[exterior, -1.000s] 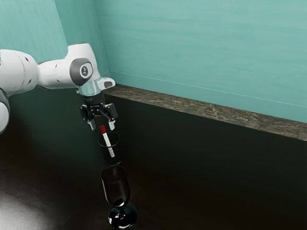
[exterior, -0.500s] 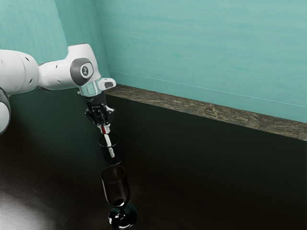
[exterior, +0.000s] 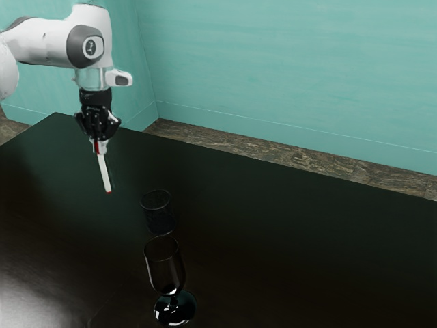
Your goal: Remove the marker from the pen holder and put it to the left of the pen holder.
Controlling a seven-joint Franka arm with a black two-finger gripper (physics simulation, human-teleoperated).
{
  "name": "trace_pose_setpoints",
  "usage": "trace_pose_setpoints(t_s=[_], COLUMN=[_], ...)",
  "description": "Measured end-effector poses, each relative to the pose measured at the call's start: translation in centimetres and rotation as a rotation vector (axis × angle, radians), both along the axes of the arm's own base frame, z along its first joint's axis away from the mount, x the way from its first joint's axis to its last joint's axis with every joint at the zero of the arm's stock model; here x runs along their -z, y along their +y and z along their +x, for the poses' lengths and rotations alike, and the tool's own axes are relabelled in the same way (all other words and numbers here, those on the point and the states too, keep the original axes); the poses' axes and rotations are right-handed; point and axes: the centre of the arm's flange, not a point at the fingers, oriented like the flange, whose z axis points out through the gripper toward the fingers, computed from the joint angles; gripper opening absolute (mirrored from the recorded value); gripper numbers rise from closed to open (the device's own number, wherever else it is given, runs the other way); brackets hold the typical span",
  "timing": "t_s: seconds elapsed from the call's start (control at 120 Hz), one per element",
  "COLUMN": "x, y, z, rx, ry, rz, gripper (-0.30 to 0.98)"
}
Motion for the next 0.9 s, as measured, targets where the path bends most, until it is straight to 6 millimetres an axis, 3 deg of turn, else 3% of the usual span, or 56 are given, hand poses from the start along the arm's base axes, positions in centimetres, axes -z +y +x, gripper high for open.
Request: trace_pose_setpoints(t_s=[0.2, 0.308, 0.683, 0.85, 0.9], x=[9.3, 12.5, 17.8, 18.6, 17.6], y=[3.7, 3.1, 2.6, 2.8, 2.6], z=[-1.5, 0.3, 2.3, 2.3, 2.3], rx=[-0.054, -0.041, -0.030, -0.058, -0.070], ry=[0.357, 0.452, 0.566, 0.567, 0.547], rz=[0.085, 0.118, 0.142, 0.101, 0.078], gripper=[-0.10, -0.10, -0.10, 0.27, 0.35])
